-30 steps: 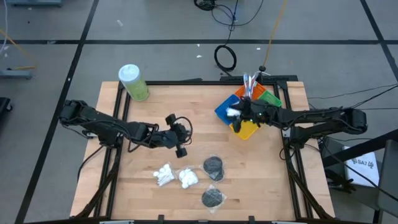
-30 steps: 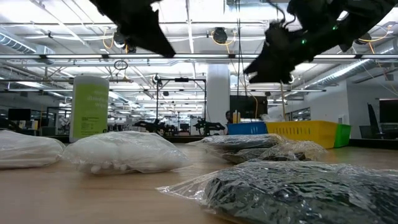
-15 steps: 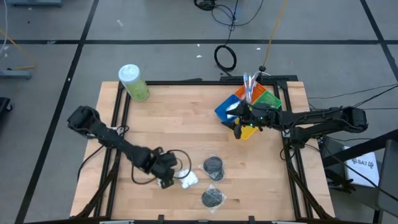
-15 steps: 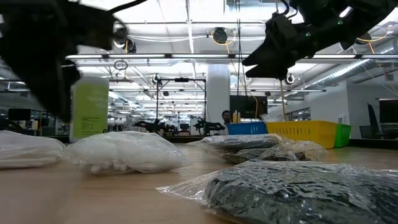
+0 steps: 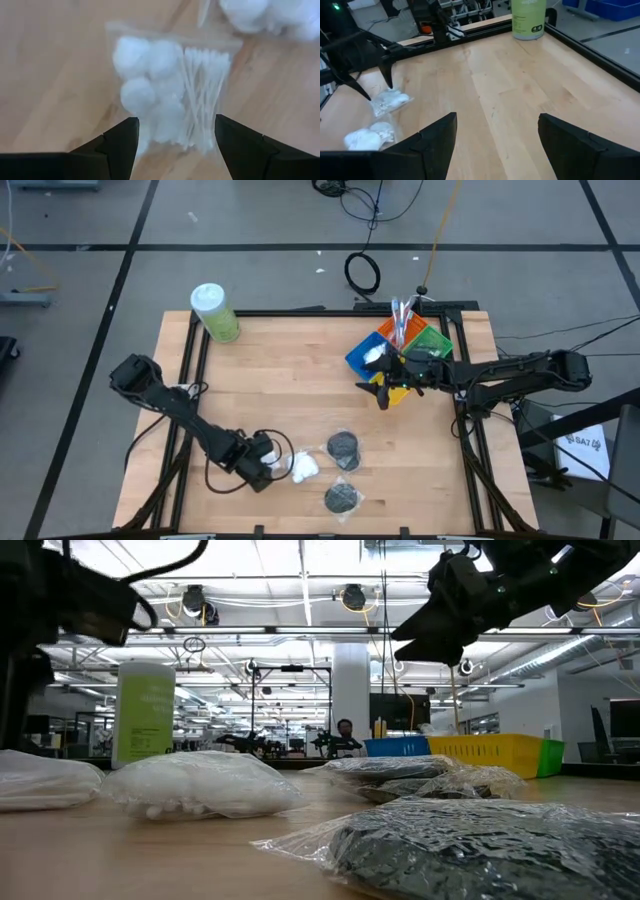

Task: Pick & Place Travel size toiletries
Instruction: Put the cotton pack into the blue bin

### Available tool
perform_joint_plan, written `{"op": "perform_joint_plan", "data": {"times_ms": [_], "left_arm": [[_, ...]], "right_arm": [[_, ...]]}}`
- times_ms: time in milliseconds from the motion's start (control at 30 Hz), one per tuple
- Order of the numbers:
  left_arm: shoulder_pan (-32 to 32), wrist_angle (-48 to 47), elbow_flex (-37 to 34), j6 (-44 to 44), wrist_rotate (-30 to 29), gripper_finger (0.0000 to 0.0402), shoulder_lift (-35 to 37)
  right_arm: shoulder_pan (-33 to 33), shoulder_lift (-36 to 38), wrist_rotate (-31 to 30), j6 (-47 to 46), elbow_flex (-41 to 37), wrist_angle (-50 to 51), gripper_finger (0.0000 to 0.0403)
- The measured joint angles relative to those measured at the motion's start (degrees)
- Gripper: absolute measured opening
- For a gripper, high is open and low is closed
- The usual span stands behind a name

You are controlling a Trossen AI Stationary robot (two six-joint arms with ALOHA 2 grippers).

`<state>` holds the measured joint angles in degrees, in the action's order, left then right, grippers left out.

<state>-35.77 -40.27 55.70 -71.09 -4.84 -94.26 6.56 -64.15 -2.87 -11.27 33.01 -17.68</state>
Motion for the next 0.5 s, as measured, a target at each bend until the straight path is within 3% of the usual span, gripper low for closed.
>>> {"op": "perform_joint_plan", "data": {"times_ms": [300,500], "left_arm": [[1.10,0.26,-0.09,4.23,2.83,0.0254,-3.08],[1.62,0.28,-0.09,5.08,3.74,0.0199,-3.17]], "right_arm": [[-0.32,-0.01,0.00,0.16,0.00,0.24,0.0260],[-0.30,-0.01,0.00,0.39,0.00,0.43,0.0256]]}}
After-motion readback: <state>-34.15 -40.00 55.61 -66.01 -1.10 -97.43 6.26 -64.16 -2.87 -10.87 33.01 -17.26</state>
